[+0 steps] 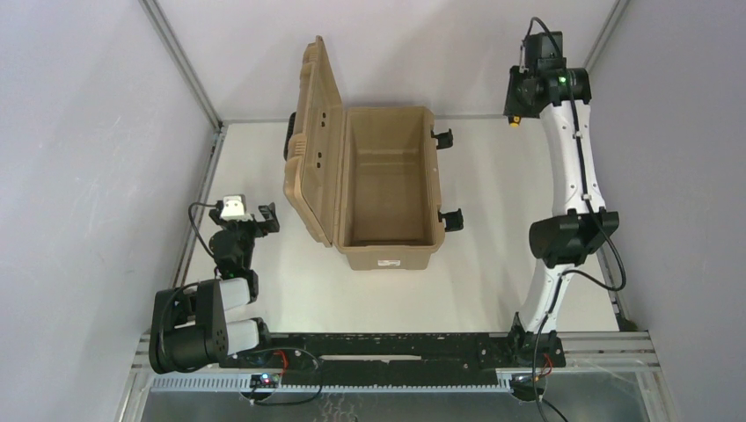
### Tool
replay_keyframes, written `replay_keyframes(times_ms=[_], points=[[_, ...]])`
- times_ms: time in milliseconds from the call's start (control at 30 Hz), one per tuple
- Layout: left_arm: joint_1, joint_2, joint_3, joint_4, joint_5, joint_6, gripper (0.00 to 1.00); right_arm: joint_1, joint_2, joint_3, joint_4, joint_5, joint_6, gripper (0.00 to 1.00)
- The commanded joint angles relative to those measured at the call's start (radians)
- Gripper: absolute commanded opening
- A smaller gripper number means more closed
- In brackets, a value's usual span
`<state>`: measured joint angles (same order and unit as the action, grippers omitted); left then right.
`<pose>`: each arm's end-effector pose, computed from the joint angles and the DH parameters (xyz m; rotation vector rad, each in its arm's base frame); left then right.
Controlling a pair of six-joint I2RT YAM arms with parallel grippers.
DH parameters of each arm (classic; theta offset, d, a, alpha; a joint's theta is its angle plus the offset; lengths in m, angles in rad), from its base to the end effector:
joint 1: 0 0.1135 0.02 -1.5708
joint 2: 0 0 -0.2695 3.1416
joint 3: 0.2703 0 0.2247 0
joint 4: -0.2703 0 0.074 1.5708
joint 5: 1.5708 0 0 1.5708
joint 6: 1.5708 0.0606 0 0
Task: Put the screwdriver in the bin
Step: Pick up the screwdriver from the center of the board, then place the screwdriver in the bin.
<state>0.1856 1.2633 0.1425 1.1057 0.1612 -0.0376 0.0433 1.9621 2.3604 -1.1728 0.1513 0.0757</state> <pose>0.2185 0.0311 0.1995 -0.0510 1.5849 -0.0122 0.3948 0.0080 0.4083 0.1123 2.3345 -0.1183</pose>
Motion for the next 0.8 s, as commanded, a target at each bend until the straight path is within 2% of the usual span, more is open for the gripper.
replay_keyframes(times_ms=[0,200,767], points=[[-0.005,0.002,-0.018,0.101,0.0,-0.008,1.0,0.066,-0.078,0.088,-0.014,0.05,0.046,0.0],[-0.004,0.002,-0.02,0.102,-0.001,-0.01,1.0,0.179,-0.108,0.12,-0.021,0.108,0.078,0.0],[-0.005,0.002,-0.019,0.102,0.0,-0.009,1.0,0.405,-0.109,0.103,-0.038,0.113,0.262,0.0]])
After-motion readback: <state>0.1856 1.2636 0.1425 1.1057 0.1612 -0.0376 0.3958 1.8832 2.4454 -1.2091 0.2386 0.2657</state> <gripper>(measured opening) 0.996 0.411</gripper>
